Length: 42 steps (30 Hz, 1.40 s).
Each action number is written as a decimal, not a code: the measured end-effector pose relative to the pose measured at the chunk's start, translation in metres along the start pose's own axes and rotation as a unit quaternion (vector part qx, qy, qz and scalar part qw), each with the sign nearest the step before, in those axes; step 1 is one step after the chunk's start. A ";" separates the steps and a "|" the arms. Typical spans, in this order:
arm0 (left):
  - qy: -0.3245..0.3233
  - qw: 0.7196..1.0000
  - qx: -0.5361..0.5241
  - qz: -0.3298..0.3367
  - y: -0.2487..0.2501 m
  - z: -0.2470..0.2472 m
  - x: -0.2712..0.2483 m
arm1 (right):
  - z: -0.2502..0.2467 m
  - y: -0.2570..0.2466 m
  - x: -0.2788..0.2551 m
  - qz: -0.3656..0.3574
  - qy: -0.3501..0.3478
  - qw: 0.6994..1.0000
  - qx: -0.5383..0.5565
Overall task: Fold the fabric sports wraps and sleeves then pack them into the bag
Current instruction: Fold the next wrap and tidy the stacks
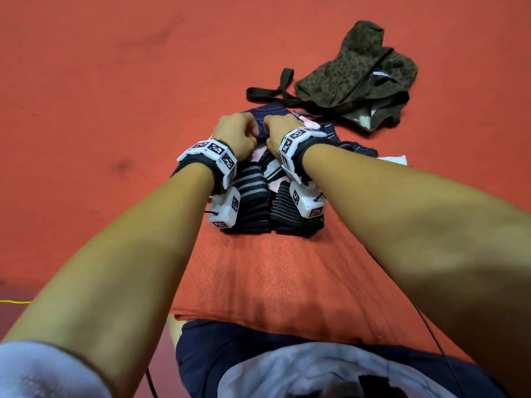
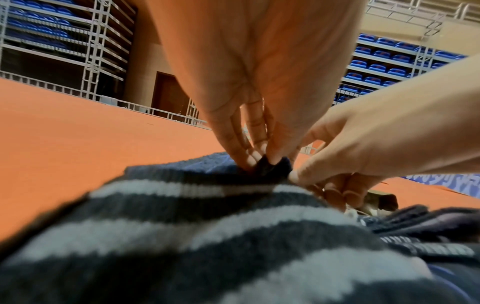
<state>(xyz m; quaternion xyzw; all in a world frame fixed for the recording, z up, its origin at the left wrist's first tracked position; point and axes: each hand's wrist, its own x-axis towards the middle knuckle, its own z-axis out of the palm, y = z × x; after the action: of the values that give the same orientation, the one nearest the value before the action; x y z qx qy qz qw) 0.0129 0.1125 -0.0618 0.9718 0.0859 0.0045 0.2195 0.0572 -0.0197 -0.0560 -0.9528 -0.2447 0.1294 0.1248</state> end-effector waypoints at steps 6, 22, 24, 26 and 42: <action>-0.013 0.998 -0.001 0.065 0.018 0.000 -0.006 | -0.007 0.012 -0.024 -0.010 0.028 1.000 0.002; -0.111 0.983 -0.069 0.129 0.092 0.050 -0.050 | -0.018 0.079 -0.108 0.053 -0.014 0.998 0.025; -0.137 0.980 -0.062 0.131 0.095 0.064 -0.061 | -0.009 0.086 -0.124 0.058 -0.040 0.997 0.022; -0.169 0.975 -0.054 0.131 0.096 0.075 -0.071 | 0.002 0.091 -0.140 0.070 -0.068 0.995 0.033; -0.121 0.974 -0.169 0.093 0.080 0.090 -0.129 | 0.053 0.106 -0.203 0.113 -0.057 0.985 0.118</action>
<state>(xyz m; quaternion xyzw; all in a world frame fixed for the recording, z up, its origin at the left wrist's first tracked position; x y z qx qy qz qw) -0.0966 -0.0187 -0.1051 0.9176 -0.0343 -0.0783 0.3881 -0.0845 -0.2019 -0.1000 -0.9438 -0.1250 0.2253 0.2072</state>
